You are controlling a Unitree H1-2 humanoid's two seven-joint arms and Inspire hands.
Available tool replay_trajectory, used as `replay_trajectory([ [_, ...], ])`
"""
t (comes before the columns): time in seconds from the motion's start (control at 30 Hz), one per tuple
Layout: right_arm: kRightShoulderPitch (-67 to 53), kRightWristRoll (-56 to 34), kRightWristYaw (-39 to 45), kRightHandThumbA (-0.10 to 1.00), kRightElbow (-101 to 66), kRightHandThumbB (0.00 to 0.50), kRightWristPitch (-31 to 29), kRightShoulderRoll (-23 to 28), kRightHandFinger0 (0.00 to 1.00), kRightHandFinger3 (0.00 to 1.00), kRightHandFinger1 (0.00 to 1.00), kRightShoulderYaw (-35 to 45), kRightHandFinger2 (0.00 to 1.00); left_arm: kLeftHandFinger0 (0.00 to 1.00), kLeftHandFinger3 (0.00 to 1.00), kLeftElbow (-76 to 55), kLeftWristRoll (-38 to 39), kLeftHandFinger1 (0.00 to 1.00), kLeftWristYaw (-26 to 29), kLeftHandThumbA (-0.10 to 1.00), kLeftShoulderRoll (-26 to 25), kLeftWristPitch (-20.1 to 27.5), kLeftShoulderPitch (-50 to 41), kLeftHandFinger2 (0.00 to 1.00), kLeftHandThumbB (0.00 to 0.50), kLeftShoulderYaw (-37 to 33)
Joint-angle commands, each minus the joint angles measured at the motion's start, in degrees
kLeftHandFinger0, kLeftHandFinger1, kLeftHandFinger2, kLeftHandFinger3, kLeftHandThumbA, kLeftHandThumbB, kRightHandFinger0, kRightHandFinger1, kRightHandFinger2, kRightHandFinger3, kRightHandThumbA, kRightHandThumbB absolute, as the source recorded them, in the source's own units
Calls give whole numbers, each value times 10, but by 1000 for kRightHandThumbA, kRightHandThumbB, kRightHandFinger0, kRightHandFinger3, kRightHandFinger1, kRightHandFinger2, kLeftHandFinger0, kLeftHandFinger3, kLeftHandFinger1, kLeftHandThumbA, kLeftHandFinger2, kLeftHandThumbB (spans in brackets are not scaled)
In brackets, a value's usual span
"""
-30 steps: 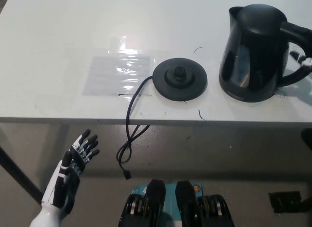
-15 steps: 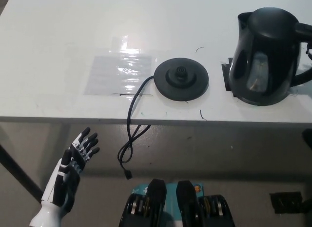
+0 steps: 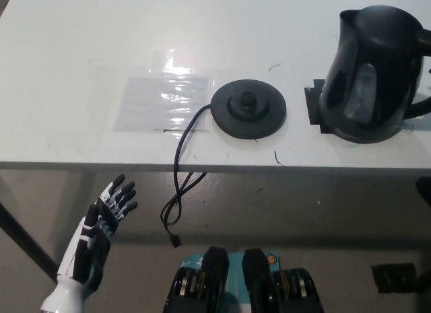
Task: A kettle and its base are kept separately on the desk infront of the robot and the robot uses its right hand to lift the kettle by its handle and places it on its base to align it correctly.
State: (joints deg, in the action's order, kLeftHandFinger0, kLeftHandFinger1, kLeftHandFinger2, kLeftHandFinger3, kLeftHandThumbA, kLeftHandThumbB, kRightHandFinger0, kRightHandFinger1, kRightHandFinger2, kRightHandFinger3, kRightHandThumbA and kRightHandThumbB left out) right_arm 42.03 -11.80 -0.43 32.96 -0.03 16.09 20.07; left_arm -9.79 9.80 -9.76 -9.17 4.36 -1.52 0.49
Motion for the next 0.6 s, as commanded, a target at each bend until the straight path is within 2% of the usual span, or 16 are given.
replay_trajectory([
  [0.0,61,-76,-9,-100,-73,157,-24,-18,0,571,212,38,634,1000,1000,-5,3,1000,-12,1000,-12,13,6,1000,80,1],
  [0.1,69,-88,-16,-100,-99,159,-10,-31,0,531,173,48,593,1000,1000,-6,4,1000,-11,1000,-11,11,8,1000,85,2],
  [0.2,72,-94,-21,-100,-122,155,2,-40,0,558,169,54,596,1000,1000,-6,5,1000,-11,1000,-11,9,6,1000,86,2],
  [0.27,76,-100,-23,-100,-137,136,9,-47,0,573,176,55,613,1000,1000,-7,6,1000,-12,1000,-12,9,5,1000,43,3],
  [0.47,85,-73,-27,-100,-169,107,30,-60,0,595,214,22,656,1000,1000,-5,4,1000,-13,1000,-14,11,5,1000,16,1],
  [0.57,95,-66,-19,-100,-166,109,24,-69,0,555,210,2,636,1000,1000,-2,3,1000,-13,1000,-14,12,5,1000,6,1],
])
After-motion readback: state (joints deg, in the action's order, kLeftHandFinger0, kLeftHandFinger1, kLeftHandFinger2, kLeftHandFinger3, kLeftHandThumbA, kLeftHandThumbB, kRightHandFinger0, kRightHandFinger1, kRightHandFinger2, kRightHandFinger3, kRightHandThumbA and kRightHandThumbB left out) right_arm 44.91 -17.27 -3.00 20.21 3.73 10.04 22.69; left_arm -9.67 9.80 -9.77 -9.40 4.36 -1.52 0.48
